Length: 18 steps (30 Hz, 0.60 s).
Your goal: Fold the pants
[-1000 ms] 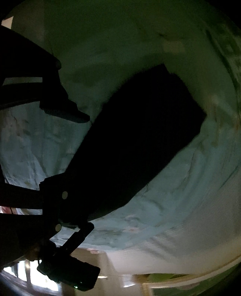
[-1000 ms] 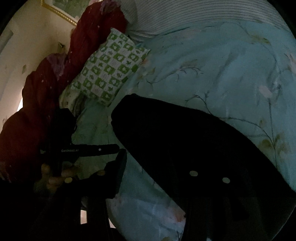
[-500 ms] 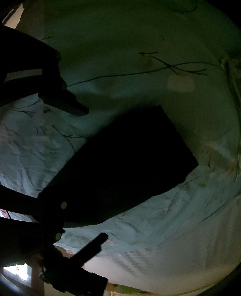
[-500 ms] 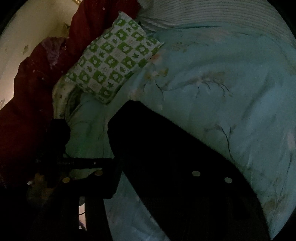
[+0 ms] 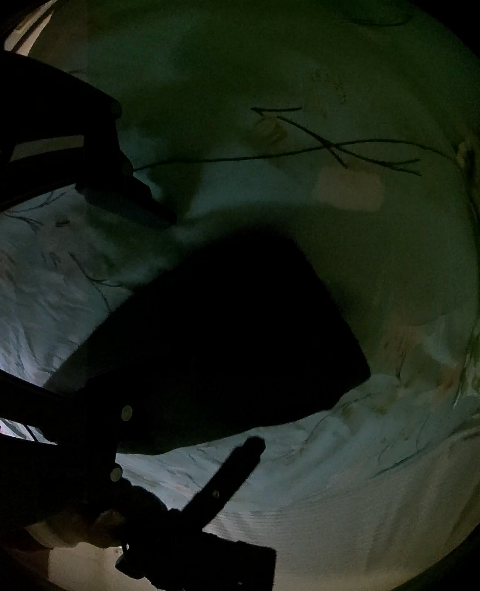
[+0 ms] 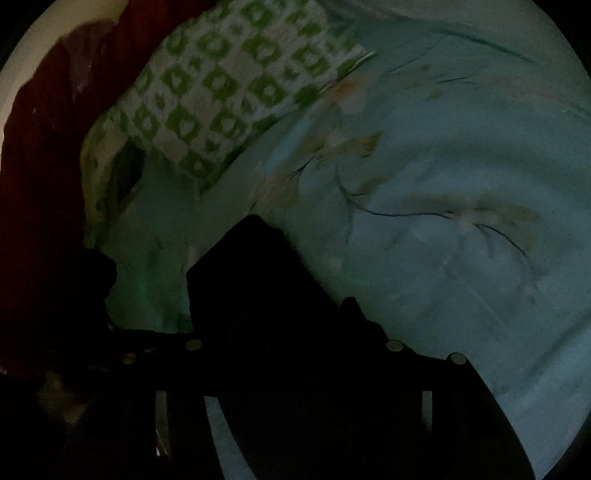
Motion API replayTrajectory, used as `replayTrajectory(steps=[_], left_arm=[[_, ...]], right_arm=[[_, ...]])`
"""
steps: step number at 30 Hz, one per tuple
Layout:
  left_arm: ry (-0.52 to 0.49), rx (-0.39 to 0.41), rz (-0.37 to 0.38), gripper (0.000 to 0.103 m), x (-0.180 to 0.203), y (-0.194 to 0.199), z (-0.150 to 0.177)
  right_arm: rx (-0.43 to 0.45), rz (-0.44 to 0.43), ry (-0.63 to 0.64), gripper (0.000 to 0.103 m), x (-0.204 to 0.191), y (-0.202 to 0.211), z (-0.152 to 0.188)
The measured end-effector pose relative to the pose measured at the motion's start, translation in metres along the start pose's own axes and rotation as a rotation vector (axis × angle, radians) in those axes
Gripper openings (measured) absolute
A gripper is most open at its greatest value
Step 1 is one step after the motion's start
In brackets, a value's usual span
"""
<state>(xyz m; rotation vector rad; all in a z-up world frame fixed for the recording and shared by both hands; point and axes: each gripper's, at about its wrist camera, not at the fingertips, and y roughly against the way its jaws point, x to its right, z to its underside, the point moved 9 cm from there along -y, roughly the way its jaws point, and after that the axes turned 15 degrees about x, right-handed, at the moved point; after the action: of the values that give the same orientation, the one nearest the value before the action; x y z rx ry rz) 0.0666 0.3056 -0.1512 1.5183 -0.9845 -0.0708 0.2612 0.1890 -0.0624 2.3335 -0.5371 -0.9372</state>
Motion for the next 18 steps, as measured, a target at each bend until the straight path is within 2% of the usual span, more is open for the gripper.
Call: replayTrajectory(steps=[6, 9, 12, 13, 14, 15, 18], left_arm=[[-0.002, 0.008, -0.027, 0.071, 0.003, -0.006, -0.005], [-0.02, 0.03, -0.051, 0.067, 0.002, -0.004, -0.011], [-0.081, 0.057, -0.094, 0.05, 0.003, -0.003, -0.014], [-0.09, 0.058, -0.097, 0.041, 0.003, -0.002, -0.015], [-0.098, 0.058, -0.092, 0.034, 0.002, -0.001, -0.016], [-0.102, 0.058, -0.094, 0.032, 0.004, 0.0, -0.016], [-0.114, 0.066, -0.09, 0.022, 0.006, 0.005, -0.017]], right_arm=[[-0.07, -0.013, 0.061, 0.054, -0.005, -0.033, -0.002], [-0.093, -0.02, 0.065, 0.054, -0.006, -0.046, 0.0], [-0.111, -0.023, 0.083, 0.054, -0.008, -0.055, 0.003], [-0.11, -0.027, 0.09, 0.054, -0.01, -0.056, 0.004], [-0.104, -0.029, 0.105, 0.047, -0.013, -0.056, 0.004], [-0.099, -0.028, 0.114, 0.037, -0.015, -0.056, 0.005], [-0.077, -0.025, 0.128, 0.023, -0.019, -0.048, 0.006]])
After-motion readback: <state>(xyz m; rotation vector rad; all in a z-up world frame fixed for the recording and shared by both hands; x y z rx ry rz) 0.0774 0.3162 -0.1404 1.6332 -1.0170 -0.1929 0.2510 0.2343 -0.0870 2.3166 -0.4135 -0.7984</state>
